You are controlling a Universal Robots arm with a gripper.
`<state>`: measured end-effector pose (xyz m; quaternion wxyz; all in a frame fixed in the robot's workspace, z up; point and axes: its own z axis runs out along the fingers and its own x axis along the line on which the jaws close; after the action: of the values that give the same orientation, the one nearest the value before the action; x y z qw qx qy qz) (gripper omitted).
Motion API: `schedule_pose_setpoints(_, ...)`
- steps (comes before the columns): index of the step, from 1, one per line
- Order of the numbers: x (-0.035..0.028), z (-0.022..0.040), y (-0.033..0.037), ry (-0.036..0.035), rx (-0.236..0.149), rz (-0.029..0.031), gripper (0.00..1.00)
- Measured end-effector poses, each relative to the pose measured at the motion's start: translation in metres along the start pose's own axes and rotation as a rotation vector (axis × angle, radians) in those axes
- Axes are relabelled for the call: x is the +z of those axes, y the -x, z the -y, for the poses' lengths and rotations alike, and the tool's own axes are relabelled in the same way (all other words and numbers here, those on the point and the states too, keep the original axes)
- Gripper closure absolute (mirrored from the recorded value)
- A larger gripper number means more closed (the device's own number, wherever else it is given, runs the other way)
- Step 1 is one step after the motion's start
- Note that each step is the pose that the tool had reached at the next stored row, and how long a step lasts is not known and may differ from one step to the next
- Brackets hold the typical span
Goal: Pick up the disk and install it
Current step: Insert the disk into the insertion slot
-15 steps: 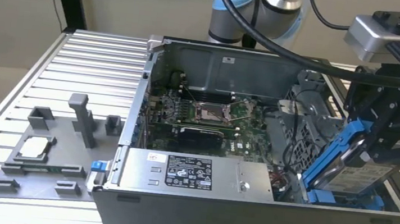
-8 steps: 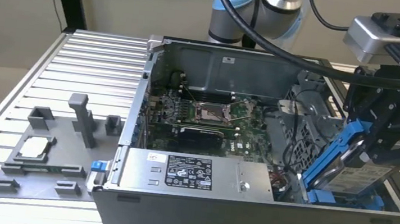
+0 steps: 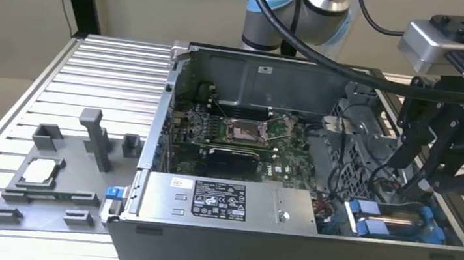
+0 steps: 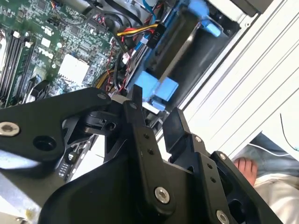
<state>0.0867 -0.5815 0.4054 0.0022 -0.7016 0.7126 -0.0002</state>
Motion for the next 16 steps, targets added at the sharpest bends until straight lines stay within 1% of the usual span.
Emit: schedule_pose_setpoints(16,0.0002,0.0000,0.0000,0.0000,0.000,-0.0001,0.00)
